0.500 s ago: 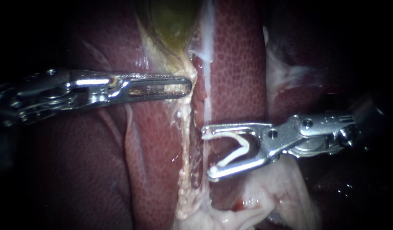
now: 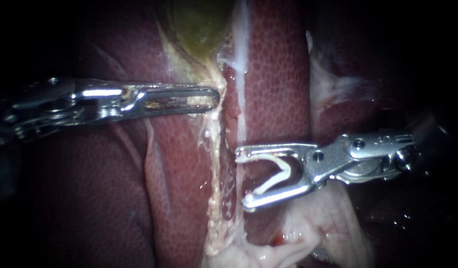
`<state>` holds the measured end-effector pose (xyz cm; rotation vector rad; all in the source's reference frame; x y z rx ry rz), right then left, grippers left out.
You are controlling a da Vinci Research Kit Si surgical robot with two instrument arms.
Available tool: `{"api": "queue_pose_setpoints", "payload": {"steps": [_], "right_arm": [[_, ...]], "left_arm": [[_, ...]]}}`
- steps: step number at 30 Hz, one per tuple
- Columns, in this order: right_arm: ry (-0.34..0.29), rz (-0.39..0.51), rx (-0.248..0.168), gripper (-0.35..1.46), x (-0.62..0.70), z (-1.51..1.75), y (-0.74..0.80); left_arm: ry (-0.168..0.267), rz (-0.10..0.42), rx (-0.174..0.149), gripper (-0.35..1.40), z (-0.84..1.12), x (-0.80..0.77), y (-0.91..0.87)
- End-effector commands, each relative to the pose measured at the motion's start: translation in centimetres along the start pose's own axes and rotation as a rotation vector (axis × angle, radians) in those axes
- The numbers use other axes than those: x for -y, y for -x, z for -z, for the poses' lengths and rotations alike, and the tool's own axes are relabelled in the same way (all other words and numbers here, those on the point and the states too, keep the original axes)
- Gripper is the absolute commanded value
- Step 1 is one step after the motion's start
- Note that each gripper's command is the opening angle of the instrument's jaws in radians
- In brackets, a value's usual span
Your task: Clipping first clip left tube
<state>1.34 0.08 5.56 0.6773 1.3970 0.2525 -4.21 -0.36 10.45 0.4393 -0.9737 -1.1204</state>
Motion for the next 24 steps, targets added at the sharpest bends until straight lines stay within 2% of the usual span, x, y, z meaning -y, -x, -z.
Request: {"api": "queue_pose_setpoints", "payload": {"steps": [1,8,13,18,24], "right_arm": [[0.002,-0.002,0.000,0.60,0.01,0.00,0.00],[0.002,-0.002,0.000,0.60,0.01,0.00,0.00],[0.002,-0.002,0.000,0.60,0.01,-0.01,0.00],[0.002,-0.002,0.000,0.60,0.01,0.00,0.00],[0.002,-0.002,0.000,0.60,0.01,0.00,0.00]], "left_arm": [[0.004,0.004,0.001,-0.35,0.05,0.01,0.04],[0.020,0.020,0.022,-0.35,0.43,0.05,0.30],[0.023,0.034,0.034,-0.35,0.62,0.09,0.41],[0.027,0.033,0.043,-0.35,0.73,0.12,0.48],[0.030,0.035,0.047,-0.35,0.78,0.11,0.50]]}}
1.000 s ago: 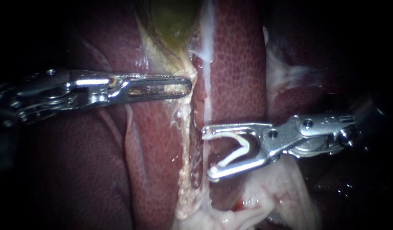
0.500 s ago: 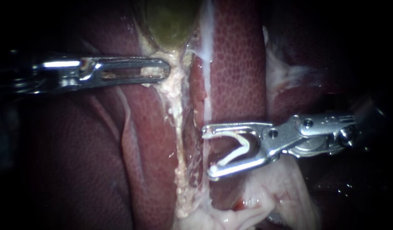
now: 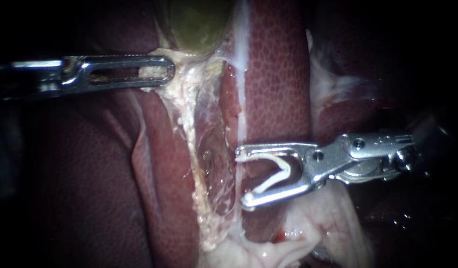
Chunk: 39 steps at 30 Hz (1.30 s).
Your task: Clipping first clip left tube
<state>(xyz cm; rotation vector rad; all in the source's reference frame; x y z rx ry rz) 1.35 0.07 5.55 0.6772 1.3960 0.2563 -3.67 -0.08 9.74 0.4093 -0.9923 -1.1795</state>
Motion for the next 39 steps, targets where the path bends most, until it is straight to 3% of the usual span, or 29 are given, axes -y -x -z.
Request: {"api": "queue_pose_setpoints", "payload": {"steps": [1,18,39], "right_arm": [[0.000,0.000,0.000,0.60,0.00,0.00,0.00],[0.006,-0.002,0.001,0.60,-0.05,-0.12,0.06],[0.011,-0.043,0.013,0.60,-0.41,-0.78,0.82]], "left_arm": [[0.001,0.001,0.000,-0.35,0.00,0.00,0.00],[0.001,0.001,0.000,-0.35,0.02,0.00,0.01],[0.001,-0.003,0.004,-0.35,0.04,0.03,0.01]]}}
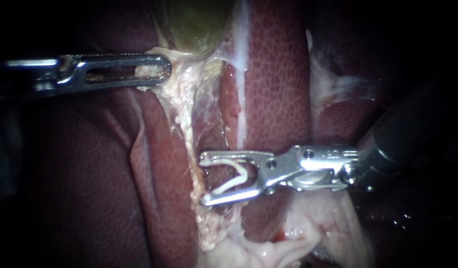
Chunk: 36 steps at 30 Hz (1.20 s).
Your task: Clipping first clip left tube
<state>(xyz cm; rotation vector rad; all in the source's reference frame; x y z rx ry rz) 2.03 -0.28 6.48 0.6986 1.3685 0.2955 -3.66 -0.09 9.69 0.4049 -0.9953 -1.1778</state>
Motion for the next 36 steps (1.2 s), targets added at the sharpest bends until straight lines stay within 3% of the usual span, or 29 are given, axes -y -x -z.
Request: {"api": "queue_pose_setpoints", "payload": {"steps": [1,7,22,36], "right_arm": [[0.000,-0.003,0.004,0.60,-0.02,-0.02,0.03],[0.005,-0.011,0.011,0.60,-0.11,-0.08,0.16],[-0.006,-0.020,0.011,0.60,-0.14,-0.21,0.18],[-0.124,-0.096,0.021,0.60,0.09,-0.47,0.20]], "left_arm": [[0.001,0.000,0.000,-0.35,0.00,0.00,0.00],[0.001,0.000,0.001,-0.35,0.00,0.01,0.00],[0.002,0.001,0.001,-0.35,-0.01,0.02,0.00],[0.002,0.001,0.001,-0.35,-0.01,0.01,0.00]]}}
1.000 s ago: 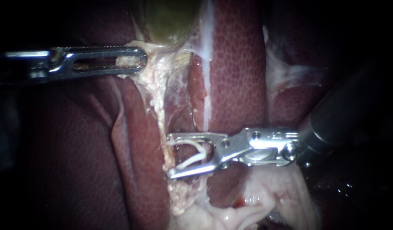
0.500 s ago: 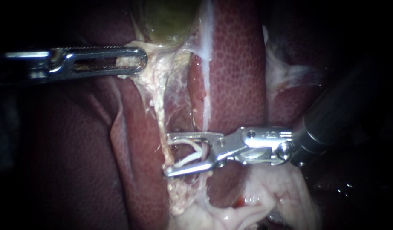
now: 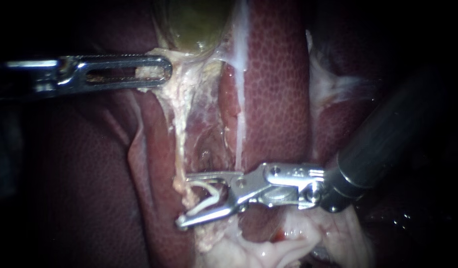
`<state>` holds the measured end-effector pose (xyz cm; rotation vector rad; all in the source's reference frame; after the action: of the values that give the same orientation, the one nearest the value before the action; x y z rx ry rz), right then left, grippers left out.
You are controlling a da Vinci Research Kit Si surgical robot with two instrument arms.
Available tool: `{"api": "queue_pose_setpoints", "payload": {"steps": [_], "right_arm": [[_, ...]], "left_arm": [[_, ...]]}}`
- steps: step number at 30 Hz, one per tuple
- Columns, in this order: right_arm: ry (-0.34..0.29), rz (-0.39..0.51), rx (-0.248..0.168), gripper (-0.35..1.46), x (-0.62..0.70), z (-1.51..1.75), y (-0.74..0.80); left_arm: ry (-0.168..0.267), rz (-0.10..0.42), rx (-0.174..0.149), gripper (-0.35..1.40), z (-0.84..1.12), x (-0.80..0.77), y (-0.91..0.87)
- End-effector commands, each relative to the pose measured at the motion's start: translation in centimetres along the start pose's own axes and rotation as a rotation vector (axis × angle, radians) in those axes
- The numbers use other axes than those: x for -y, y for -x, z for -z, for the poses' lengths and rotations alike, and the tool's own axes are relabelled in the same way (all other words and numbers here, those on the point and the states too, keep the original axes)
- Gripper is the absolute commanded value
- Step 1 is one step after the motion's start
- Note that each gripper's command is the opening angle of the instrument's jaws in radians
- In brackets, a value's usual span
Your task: Clipping first clip left tube
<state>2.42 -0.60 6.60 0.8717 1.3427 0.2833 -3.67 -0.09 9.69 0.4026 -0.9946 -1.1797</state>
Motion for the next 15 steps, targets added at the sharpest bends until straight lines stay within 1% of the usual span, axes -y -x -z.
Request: {"api": "queue_pose_setpoints", "payload": {"steps": [1,6,10,15], "right_arm": [[-0.007,0.000,0.001,0.60,0.00,-0.01,0.00],[-0.027,-0.021,0.003,0.60,-0.01,-0.14,0.05],[-0.036,-0.024,-0.005,0.60,-0.06,-0.23,0.04],[-0.049,-0.033,-0.042,0.60,-0.12,-0.28,-0.04]], "left_arm": [[-0.001,0.000,0.000,-0.35,-0.01,-0.01,0.00],[0.000,0.000,0.000,-0.35,-0.01,0.00,0.00],[0.000,0.000,0.000,-0.35,-0.02,0.00,0.00],[0.000,0.000,0.000,-0.35,-0.02,0.00,-0.01]]}}
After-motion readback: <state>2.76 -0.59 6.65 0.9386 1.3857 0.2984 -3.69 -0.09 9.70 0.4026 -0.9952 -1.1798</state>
